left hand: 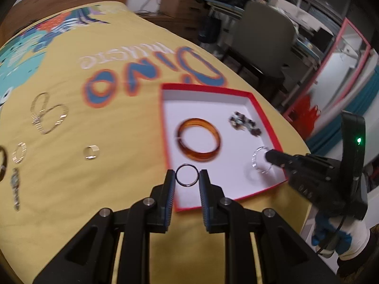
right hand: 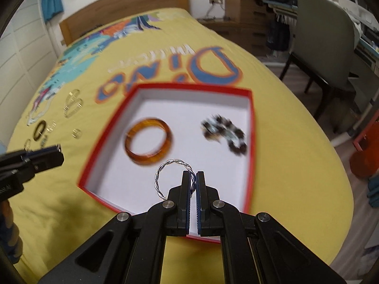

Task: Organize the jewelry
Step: 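Carry the ring and twisted hoop into the red box and release both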

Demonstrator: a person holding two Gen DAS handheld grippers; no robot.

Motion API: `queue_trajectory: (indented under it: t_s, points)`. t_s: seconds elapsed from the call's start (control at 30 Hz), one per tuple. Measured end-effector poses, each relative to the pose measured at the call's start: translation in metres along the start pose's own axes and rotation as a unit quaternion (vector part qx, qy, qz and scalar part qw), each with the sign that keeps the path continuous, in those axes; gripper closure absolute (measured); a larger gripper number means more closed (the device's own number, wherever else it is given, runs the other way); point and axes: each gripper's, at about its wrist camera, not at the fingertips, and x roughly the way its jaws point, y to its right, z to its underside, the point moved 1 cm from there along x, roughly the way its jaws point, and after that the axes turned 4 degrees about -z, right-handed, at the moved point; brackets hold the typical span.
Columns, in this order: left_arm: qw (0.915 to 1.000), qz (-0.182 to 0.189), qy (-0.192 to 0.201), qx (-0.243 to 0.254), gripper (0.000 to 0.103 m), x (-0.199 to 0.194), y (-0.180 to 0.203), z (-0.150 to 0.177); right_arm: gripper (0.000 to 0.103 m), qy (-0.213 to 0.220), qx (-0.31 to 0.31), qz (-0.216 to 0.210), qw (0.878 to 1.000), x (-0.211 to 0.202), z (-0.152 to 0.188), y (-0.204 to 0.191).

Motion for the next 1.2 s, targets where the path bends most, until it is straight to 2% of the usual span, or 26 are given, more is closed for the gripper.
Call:
queue_trajectory:
  t_s: [0.2,0.37,0.6,0.7,0.77,0.83,0.9,1.1,1.2]
  points:
    - [0.9987,-0.010,-0.040,0.028,0.084,0.041,0.029,-0.001,0.099,-0.028,-0.018,0.015,0.999,0.018,0.011,0.010]
    - [0.9967,-0.028,-0.074,0.018,0.084,0.067,0.026,0.008,0.099,-0.041,-0.026,0.021,0.999,0.026,0.018,0.012]
    - [0.9967,-0.028,-0.075,0.014,0.083,0.066,0.022,0.013,0.099,-0.037,-0.024,0.020,0.999,0.028,0.022,0.011]
    - [0.9972,-0.030,-0.068,0.007,0.083,0.061,0.019,0.014,0.096,-0.032,-0.014,0.017,0.999,0.027,0.022,0.013]
    - [0.9976,-0.028,-0.063,-0.001,0.081,0.055,0.016,0.014,0.091,-0.028,-0.010,0.014,0.999,0.024,0.022,0.012]
    - [0.9980,-0.031,-0.055,-0.004,0.080,0.047,0.015,0.014,0.080,-0.022,-0.008,0.012,1.000,0.021,0.022,0.011]
    - [0.9984,-0.039,-0.041,-0.005,0.080,0.034,0.015,0.015,0.076,-0.011,-0.003,0.007,1.000,0.015,0.021,0.010]
    - [0.9968,-0.076,0.012,-0.020,0.079,-0.010,0.014,0.018,0.075,0.026,0.019,-0.010,0.999,-0.013,0.022,0.010]
    - [0.9945,-0.094,0.039,-0.024,0.073,-0.033,0.012,0.020,0.073,0.041,0.028,-0.013,0.999,-0.028,0.026,0.008]
